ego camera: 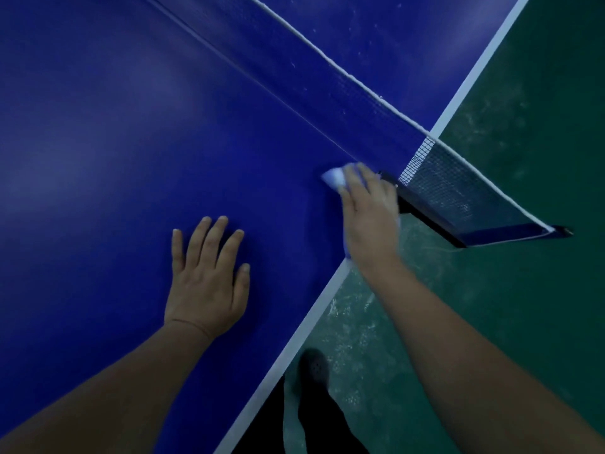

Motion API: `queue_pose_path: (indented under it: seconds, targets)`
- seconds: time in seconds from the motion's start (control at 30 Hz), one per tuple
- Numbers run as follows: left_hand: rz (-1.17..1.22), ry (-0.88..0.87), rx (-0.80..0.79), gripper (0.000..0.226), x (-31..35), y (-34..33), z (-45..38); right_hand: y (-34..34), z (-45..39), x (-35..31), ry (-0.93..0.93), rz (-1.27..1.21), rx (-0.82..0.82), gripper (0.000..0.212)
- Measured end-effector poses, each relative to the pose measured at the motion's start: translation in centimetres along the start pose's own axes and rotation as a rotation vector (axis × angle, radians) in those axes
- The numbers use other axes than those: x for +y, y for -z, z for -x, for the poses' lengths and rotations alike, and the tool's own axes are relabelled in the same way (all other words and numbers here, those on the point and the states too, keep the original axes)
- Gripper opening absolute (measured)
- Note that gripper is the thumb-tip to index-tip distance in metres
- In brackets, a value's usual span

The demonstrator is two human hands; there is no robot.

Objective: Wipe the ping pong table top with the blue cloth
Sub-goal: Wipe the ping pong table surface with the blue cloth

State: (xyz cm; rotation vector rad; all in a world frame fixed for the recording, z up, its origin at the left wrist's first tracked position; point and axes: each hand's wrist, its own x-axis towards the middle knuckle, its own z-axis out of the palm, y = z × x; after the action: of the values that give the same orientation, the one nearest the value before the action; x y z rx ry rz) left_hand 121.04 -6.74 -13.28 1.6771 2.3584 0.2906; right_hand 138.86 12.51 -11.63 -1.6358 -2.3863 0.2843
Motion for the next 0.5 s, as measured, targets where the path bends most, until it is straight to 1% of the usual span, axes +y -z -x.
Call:
queue_pose_path:
  seconds: [0.03,0.1,0.2,0.23,0.27,0.3,0.4,0.47,0.5]
  targets:
    - [0.0,0.005,0.006,0.056,0.0,0.0,0.0,-0.4,-0.5,0.0,0.01,0.044,-0.047,0.04]
    - [0.007,0.009,0.003,0.056,0.1,-0.1,-0.1,-0.1,-0.2,1.8,-0.05,0.075,-0.098,0.042]
    - [0.02,0.022,-0.011,0.057,0.2,0.0,-0.2,1.9,2.9,6.2,-0.226,0.036,-0.066,0.031]
    - [0.022,0.024,-0.019,0.057,0.3,0.0,-0.2,2.5,3.7,7.0,-0.289,0.015,-0.048,0.034]
    - [0.024,0.026,-0.025,0.057,0.3,0.1,-0.2,3.0,4.2,7.4,-0.311,-0.005,-0.018,0.036]
    - [0.029,0.03,-0.026,0.057,0.4,0.1,-0.3,3.3,4.2,7.2,-0.287,-0.039,0.011,0.035]
    - [0.029,0.038,-0.036,0.057,0.4,0.3,-0.3,2.7,1.3,4.4,-0.094,-0.135,0.023,0.037]
    - [0.027,0.039,-0.045,0.057,0.5,0.4,-0.3,1.1,-1.7,2.5,-0.024,-0.094,-0.023,0.038]
    - [0.029,0.04,-0.047,0.057,0.5,0.5,-0.3,0.1,-2.5,1.6,0.008,-0.02,-0.049,0.039]
